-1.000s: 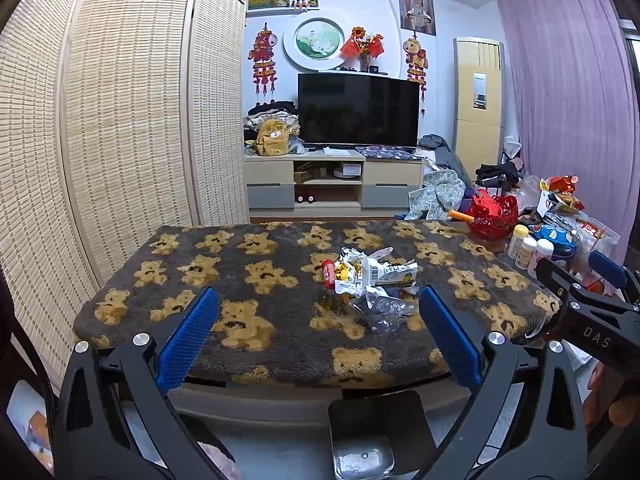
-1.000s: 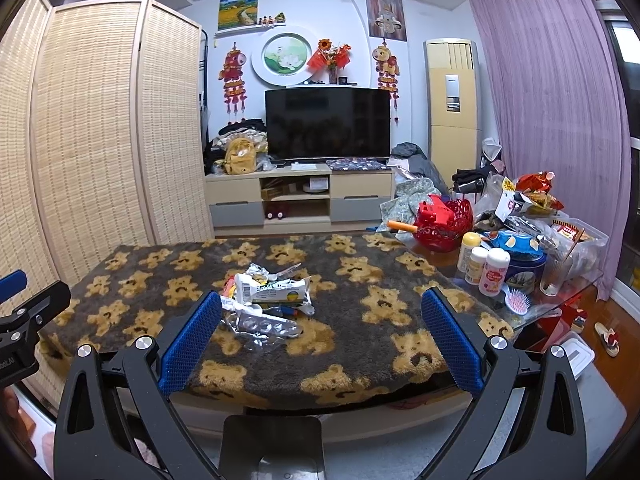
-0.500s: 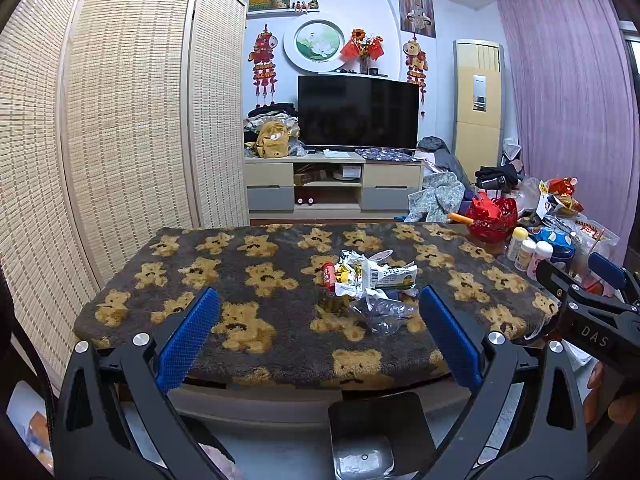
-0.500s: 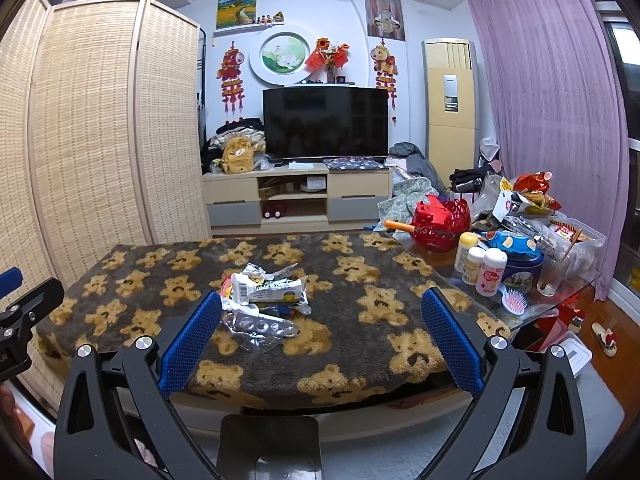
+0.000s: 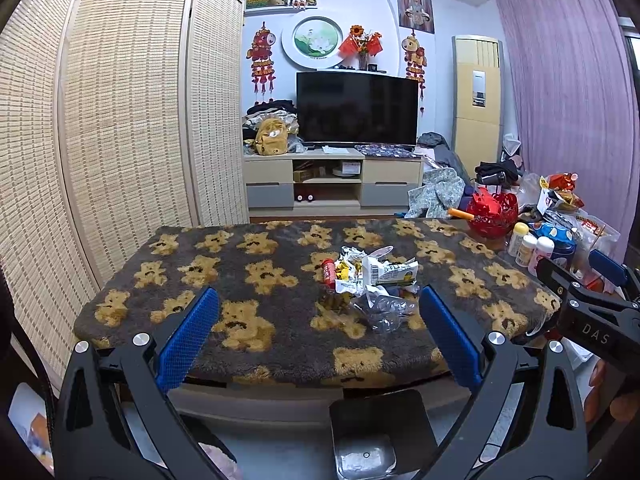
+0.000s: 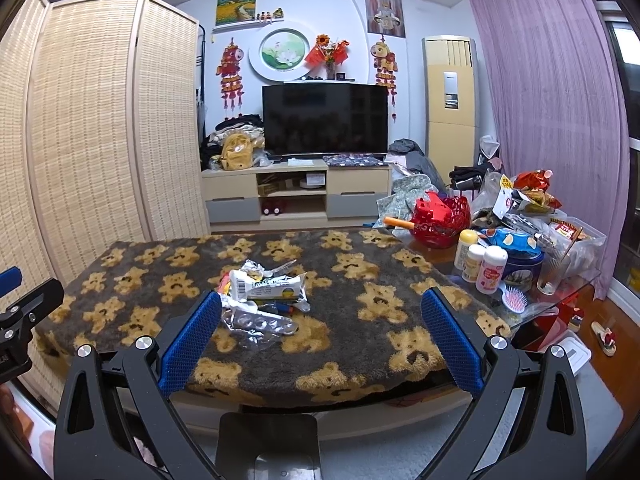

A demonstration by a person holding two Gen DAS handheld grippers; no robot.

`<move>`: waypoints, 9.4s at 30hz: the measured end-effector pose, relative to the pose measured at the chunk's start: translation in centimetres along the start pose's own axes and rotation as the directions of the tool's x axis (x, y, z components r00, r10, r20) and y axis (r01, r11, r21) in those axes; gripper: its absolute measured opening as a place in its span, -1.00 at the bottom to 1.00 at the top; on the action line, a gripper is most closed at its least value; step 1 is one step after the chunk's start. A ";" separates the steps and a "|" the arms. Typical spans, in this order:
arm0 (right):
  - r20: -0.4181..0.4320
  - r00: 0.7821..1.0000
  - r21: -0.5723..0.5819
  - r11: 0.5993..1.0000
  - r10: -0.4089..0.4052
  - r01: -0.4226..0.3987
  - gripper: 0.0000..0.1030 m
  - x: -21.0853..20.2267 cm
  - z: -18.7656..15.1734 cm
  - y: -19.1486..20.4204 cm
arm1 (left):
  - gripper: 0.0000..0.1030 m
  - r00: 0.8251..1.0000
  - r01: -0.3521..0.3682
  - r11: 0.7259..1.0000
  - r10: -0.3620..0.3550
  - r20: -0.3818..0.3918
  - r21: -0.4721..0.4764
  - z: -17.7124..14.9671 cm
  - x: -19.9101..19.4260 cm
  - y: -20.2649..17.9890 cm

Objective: Collect trash

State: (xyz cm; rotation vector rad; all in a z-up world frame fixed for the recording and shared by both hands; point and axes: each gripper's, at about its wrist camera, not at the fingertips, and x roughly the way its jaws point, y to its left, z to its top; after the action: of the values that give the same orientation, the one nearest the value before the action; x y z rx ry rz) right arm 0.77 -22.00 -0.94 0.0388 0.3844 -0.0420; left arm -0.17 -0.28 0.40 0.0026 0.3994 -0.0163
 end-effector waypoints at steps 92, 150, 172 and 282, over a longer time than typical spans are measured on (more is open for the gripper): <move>-0.388 0.831 -0.054 0.890 0.400 -0.454 -0.83 27.1 -6.3 0.9 | 0.31 0.871 0.220 0.976 -0.200 -0.448 -0.008 -6.5 29.0 -3.4; -0.668 0.620 0.260 0.910 0.412 -0.324 -0.82 16.5 -22.5 1.6 | -0.91 0.711 0.292 0.952 -0.279 -0.645 -0.090 -23.7 17.4 -4.6; -0.599 0.711 0.270 0.929 0.368 -0.253 0.57 16.1 -20.1 0.5 | 0.41 0.719 0.284 0.955 -0.274 -0.639 -0.090 -23.1 17.1 -4.2; -0.487 0.795 -0.027 0.903 0.363 -0.428 0.27 31.3 -7.6 3.5 | -0.66 0.837 0.284 0.958 -0.234 -0.495 0.028 -8.0 30.8 -4.0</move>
State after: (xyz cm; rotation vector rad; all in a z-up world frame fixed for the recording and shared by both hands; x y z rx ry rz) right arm 27.04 -19.25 -19.67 -0.0069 0.8648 0.4228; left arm 25.07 -4.67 -18.95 0.0535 0.9063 -0.3120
